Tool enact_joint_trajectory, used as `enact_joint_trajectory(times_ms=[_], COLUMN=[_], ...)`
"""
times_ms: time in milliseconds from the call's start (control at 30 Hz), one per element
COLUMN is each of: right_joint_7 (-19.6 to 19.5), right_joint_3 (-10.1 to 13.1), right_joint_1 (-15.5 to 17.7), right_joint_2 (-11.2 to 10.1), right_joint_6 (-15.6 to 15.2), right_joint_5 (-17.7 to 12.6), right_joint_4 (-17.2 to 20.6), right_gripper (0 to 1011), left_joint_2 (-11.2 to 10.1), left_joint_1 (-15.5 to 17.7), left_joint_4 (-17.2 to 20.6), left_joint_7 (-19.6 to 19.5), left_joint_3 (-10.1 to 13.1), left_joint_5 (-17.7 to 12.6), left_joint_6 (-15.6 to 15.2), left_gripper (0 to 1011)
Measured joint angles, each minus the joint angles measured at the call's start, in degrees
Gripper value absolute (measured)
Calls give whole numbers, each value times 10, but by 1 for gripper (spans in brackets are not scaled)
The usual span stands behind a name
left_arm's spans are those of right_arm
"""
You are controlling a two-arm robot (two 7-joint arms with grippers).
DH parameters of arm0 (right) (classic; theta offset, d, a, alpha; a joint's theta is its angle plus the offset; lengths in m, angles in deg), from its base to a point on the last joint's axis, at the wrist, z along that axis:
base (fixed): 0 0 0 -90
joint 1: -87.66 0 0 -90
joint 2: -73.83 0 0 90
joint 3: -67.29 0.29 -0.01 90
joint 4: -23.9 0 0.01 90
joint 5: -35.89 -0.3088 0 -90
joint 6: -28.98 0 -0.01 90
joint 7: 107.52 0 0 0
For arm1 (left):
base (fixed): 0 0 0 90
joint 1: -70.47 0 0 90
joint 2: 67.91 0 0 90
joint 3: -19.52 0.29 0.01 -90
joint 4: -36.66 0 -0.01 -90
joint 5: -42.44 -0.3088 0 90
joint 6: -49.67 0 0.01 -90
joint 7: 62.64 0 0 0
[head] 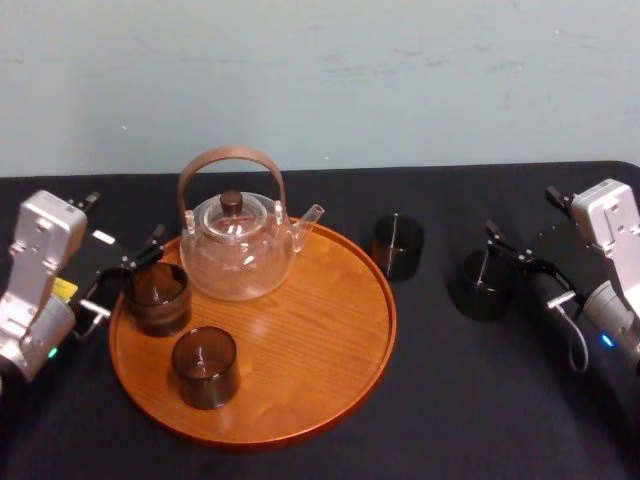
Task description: Pick up the glass from the table and place it on the tray.
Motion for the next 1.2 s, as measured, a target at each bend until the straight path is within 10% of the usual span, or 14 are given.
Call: enact_joint_trajectory(times_ms=[1200], right_joint_7=[0], right_joint_3=[0], right_joint_1=[0], right_joint_2=[0], right_joint_6=[0], right_joint_5=[0], right_joint_4=[0], right_gripper=[1002], left_joint_2=[0], left_joint_1=[0], left_joint_4=[0], left_joint_7=[0], left_joint_3=[0], left_joint_5=[0], left_joint_6=[0], left_gripper=[1001])
